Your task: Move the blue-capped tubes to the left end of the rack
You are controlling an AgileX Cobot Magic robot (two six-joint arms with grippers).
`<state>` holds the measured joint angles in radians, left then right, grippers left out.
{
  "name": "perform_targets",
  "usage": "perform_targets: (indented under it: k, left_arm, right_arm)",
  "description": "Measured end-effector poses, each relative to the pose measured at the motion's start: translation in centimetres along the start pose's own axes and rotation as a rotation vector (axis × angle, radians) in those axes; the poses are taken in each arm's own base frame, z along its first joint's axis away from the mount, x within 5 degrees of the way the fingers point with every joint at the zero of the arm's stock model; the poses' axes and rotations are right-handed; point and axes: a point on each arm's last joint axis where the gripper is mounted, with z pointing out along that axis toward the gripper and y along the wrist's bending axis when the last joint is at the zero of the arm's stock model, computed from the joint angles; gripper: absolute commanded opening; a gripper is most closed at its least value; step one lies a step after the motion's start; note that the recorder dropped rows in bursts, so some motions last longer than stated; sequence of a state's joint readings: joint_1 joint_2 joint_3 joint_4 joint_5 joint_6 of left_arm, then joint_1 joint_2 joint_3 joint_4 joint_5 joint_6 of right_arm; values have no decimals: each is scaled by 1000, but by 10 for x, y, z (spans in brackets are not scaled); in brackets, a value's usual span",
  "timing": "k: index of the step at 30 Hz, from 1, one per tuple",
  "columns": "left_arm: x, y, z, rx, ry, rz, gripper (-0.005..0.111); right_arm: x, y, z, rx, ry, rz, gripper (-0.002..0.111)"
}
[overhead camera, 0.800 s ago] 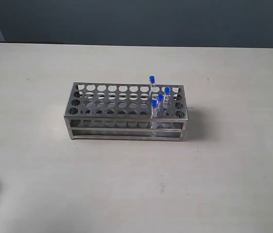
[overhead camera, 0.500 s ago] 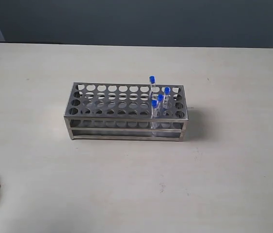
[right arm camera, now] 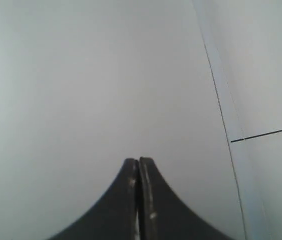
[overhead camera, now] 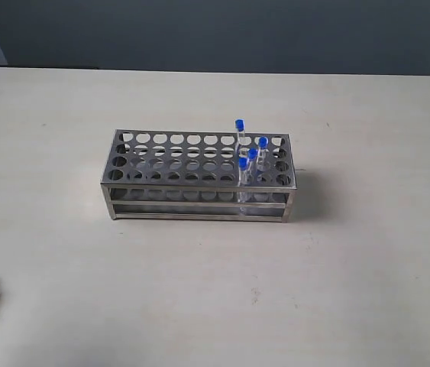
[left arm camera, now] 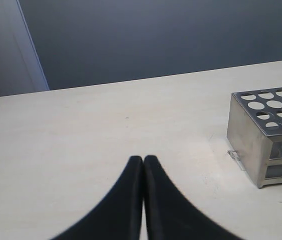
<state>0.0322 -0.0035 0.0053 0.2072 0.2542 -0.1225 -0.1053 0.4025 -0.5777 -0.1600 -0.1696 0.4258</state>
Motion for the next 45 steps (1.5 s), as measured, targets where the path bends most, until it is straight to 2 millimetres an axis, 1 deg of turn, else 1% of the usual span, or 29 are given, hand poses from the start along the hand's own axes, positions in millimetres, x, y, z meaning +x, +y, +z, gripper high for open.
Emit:
perform_targets:
  k: [2, 3, 4, 5, 7, 8, 9, 10, 11, 12, 13, 15, 17, 20, 23, 26, 29, 37, 45]
  left_arm:
    - [0, 0, 0, 0, 0, 0, 1]
    - [0, 0, 0, 0, 0, 0, 1]
    - [0, 0, 0, 0, 0, 0, 1]
    - [0, 0, 0, 0, 0, 0, 1]
    - [0, 0, 0, 0, 0, 0, 1]
    - [0, 0, 0, 0, 0, 0, 1]
    - [0, 0, 0, 0, 0, 0, 1]
    - [0, 0, 0, 0, 0, 0, 1]
    - [0, 0, 0, 0, 0, 0, 1]
    - [0, 0, 0, 0, 0, 0, 1]
    - [0, 0, 0, 0, 0, 0, 1]
    - [0, 0, 0, 0, 0, 0, 1]
    - [0, 0, 0, 0, 0, 0, 1]
    - [0, 0, 0, 0, 0, 0, 1]
    - [0, 0, 0, 0, 0, 0, 1]
    - [0, 0, 0, 0, 0, 0, 1]
    - [0, 0, 0, 0, 0, 0, 1]
    - [0, 0, 0, 0, 0, 0, 1]
    - [0, 0, 0, 0, 0, 0, 1]
  right_arm:
    - [-2, 3, 38, -16, 70, -72, -1]
    - [1, 4, 56, -26, 111, -77, -1]
    - [6, 6, 69, -44, 149, -95, -1]
    - [17, 10, 87, -75, 206, -90, -1]
    - [38, 22, 106, -156, 286, -113, -1]
    - [58, 31, 117, -222, 347, -143, 2]
    - [73, 42, 122, -289, 390, -162, 5]
    - [89, 52, 127, -351, 430, -186, 13]
    - [115, 66, 131, -436, 496, -223, 19]
    - [132, 75, 133, -491, 533, -235, 27]
    - [153, 86, 134, -547, 585, -243, 35]
    - [192, 99, 134, -614, 687, -253, 46]
    - [227, 107, 133, -645, 780, -258, 50]
    - [261, 111, 131, -655, 870, -241, 50]
    - [281, 113, 129, -676, 906, -196, 50]
    - [293, 115, 127, -687, 927, -145, 50]
    - [297, 117, 125, -702, 945, -127, 50]
    - [301, 123, 120, -783, 954, -72, 50]
    - [324, 128, 108, -820, 1031, -93, 50]
